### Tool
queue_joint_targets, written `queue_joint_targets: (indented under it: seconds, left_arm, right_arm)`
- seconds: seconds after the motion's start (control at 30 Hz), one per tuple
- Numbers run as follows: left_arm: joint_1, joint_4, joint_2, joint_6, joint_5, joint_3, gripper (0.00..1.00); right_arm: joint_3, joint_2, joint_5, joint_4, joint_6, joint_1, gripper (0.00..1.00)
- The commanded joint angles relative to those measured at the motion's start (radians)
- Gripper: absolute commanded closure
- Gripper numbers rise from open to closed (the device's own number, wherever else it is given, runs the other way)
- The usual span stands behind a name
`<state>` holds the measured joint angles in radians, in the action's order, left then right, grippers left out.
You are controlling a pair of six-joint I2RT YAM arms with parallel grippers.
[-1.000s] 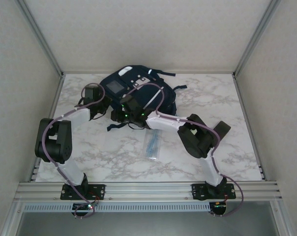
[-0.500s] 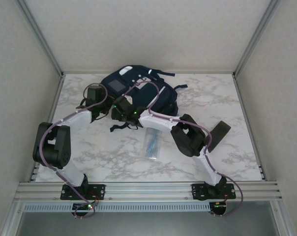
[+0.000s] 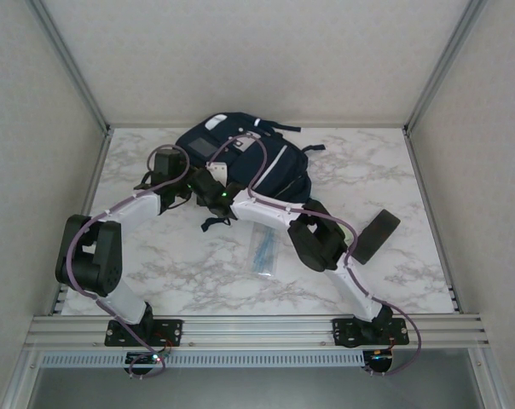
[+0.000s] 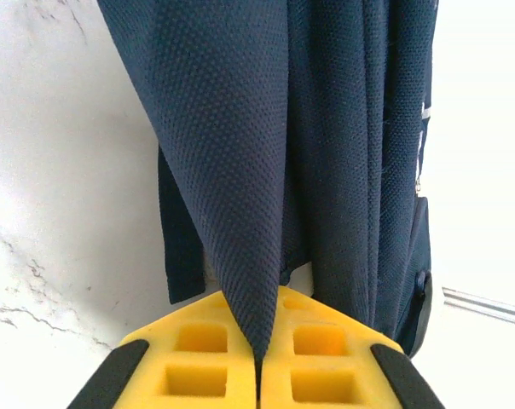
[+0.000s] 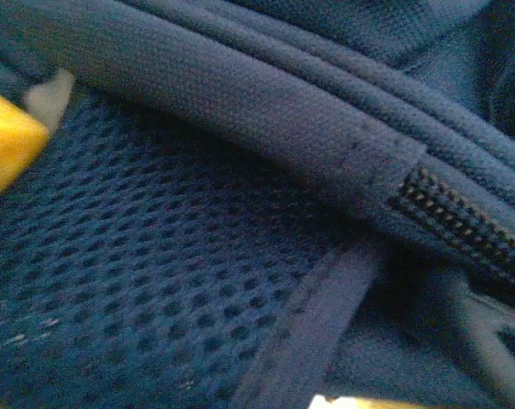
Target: Pack the student bag
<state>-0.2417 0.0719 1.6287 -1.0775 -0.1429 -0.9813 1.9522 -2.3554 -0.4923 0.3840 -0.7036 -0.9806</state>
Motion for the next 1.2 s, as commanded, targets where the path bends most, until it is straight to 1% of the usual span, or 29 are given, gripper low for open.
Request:
queue_joint_targets:
  seconds: [0.0, 0.03, 0.07, 0.13, 0.2, 0.27, 0.37, 0.4, 0.47, 0.53, 0.73, 0.83, 0.87, 0.9, 1.07, 1.17]
  left_arm:
    - [-0.015, -0.018, -0.063, 0.005, -0.047, 0.012, 1.0]
    - [-0.016, -0.018, -0.058, 0.005, -0.049, 0.01, 1.0]
    - [-0.015, -0.017, -0.053, 0.007, -0.049, 0.01, 1.0]
    - [-0.015, -0.014, -0.042, 0.007, -0.048, 0.007, 1.0]
    - [-0.012, -0.014, -0.026, 0.018, -0.038, -0.001, 1.0]
    - [-0.006, -0.02, -0.006, 0.041, -0.019, -0.016, 1.0]
    - [0.018, -0.039, 0.049, 0.082, -0.001, -0.055, 1.0]
    - [0.026, -0.037, 0.072, 0.083, -0.002, -0.067, 1.0]
    - [0.046, -0.008, 0.111, 0.073, -0.016, -0.078, 1.0]
    - [0.059, 0.005, 0.135, 0.068, -0.032, -0.09, 1.0]
    - [0.076, 0.007, 0.136, 0.083, -0.038, -0.103, 1.0]
    - [0.081, -0.016, 0.135, 0.109, -0.037, -0.116, 1.0]
    - [0.085, -0.024, 0.138, 0.115, -0.036, -0.121, 1.0]
    - [0.088, -0.026, 0.141, 0.117, -0.04, -0.124, 1.0]
    - [0.106, -0.039, 0.156, 0.144, -0.058, -0.139, 1.0]
    - [0.123, -0.069, 0.165, 0.182, -0.059, -0.164, 1.0]
  right_arm:
    - [0.021, -0.049, -0.155, -0.038, 0.044, 0.053, 0.7]
    - [0.009, -0.041, -0.161, -0.045, 0.044, 0.053, 0.76]
    - [-0.009, -0.029, -0.16, -0.058, 0.049, 0.056, 0.85]
    - [-0.056, -0.001, -0.142, -0.097, 0.064, 0.061, 1.0]
    - [-0.124, 0.041, -0.077, -0.145, 0.085, 0.072, 1.0]
    - [-0.182, 0.079, 0.026, -0.178, 0.108, 0.087, 1.0]
    - [-0.251, 0.128, 0.213, -0.153, 0.113, 0.12, 1.0]
    - [-0.294, 0.15, 0.304, -0.154, 0.104, 0.137, 1.0]
    - [-0.363, 0.183, 0.408, -0.146, 0.089, 0.164, 1.0]
    - [-0.433, 0.216, 0.475, -0.134, 0.108, 0.184, 1.0]
    - [-0.565, 0.294, 0.586, -0.07, 0.163, 0.229, 1.0]
    - [-0.573, 0.325, 0.626, 0.004, 0.211, 0.229, 1.0]
    - [-0.568, 0.332, 0.638, 0.037, 0.23, 0.255, 1.0]
    - [-0.561, 0.339, 0.645, 0.068, 0.247, 0.259, 1.0]
    - [-0.548, 0.374, 0.63, 0.216, 0.357, 0.299, 1.0]
    - [-0.554, 0.392, 0.594, 0.294, 0.418, 0.332, 1.0]
